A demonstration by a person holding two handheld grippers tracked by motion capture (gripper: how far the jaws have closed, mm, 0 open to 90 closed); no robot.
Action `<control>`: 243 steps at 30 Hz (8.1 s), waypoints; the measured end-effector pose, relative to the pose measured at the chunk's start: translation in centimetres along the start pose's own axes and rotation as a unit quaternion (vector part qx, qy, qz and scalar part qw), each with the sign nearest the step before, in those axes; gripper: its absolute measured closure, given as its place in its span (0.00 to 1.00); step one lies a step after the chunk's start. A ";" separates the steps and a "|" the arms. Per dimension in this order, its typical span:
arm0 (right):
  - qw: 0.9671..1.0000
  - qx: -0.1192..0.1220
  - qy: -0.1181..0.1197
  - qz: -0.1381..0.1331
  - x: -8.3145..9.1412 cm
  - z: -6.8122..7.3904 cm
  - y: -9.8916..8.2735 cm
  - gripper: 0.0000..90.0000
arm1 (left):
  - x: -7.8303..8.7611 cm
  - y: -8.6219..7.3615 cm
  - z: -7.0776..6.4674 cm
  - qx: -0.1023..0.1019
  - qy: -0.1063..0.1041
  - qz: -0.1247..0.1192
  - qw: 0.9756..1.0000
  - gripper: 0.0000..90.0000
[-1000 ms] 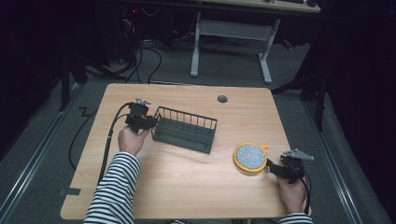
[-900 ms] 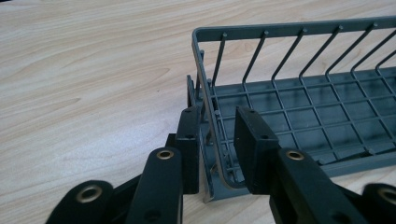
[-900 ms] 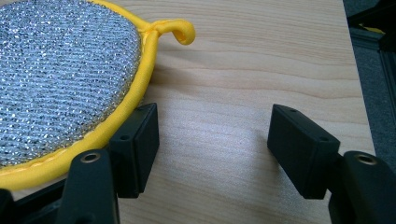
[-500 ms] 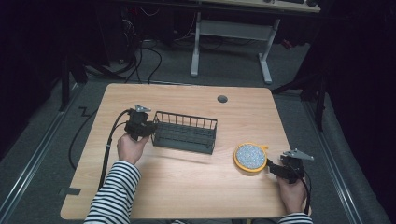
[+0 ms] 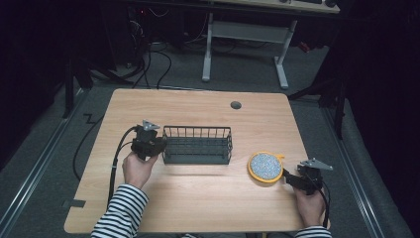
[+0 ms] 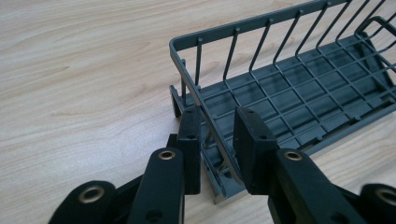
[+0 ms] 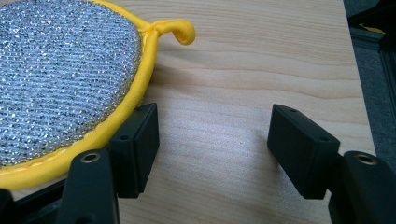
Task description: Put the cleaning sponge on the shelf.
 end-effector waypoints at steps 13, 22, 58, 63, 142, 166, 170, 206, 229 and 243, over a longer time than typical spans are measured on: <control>1.000 0.001 0.000 0.000 0.0 0.0 0.0 0.38 | 1.7 -1.3 -1.0 0.011 -0.009 -0.014 1.000 0.81; 1.000 0.000 0.000 0.000 0.0 0.0 0.0 0.38 | 2.8 -2.4 -1.5 0.020 -0.024 -0.030 0.999 0.79; 1.000 -0.001 -0.001 0.000 0.0 0.0 0.0 0.38 | 6.6 -3.7 1.4 0.058 -0.010 -0.108 0.992 0.49; 1.000 -0.001 0.000 -0.001 0.0 0.0 0.0 0.38 | 6.6 -5.0 2.4 0.070 0.003 -0.102 0.992 0.49; 0.997 -0.029 0.066 0.009 1.1 2.6 3.7 0.48 | 2.2 -12.6 3.9 0.045 0.112 -0.026 0.992 0.37; 0.990 -0.056 0.113 0.056 -1.4 2.5 3.4 0.78 | 2.2 -12.6 3.8 0.044 0.110 -0.026 0.993 0.37; 0.992 -0.036 0.108 0.055 -1.3 2.8 3.5 0.86 | 2.2 -12.6 3.8 0.044 0.110 -0.026 0.993 0.36; 0.989 0.038 0.141 -0.019 3.6 4.5 9.4 0.92 | 2.2 -12.6 3.8 0.044 0.110 -0.026 0.993 0.36; 0.973 0.086 0.199 -0.079 4.9 9.3 17.3 0.91 | 2.2 -12.6 3.8 0.044 0.110 -0.026 0.993 0.36; 0.966 0.096 0.228 -0.071 2.2 12.8 19.2 0.91 | 2.2 -12.6 3.8 0.044 0.110 -0.026 0.993 0.36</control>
Point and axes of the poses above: each handheld gripper's, and its own axes: x roughly backward along the jaws, y roughly out of its top, z roughly to its left, the point moved 3 cm from there along -x, roughly forward along the jaws, and after that the axes turned 9 degrees about -z, right-handed, at the moved point
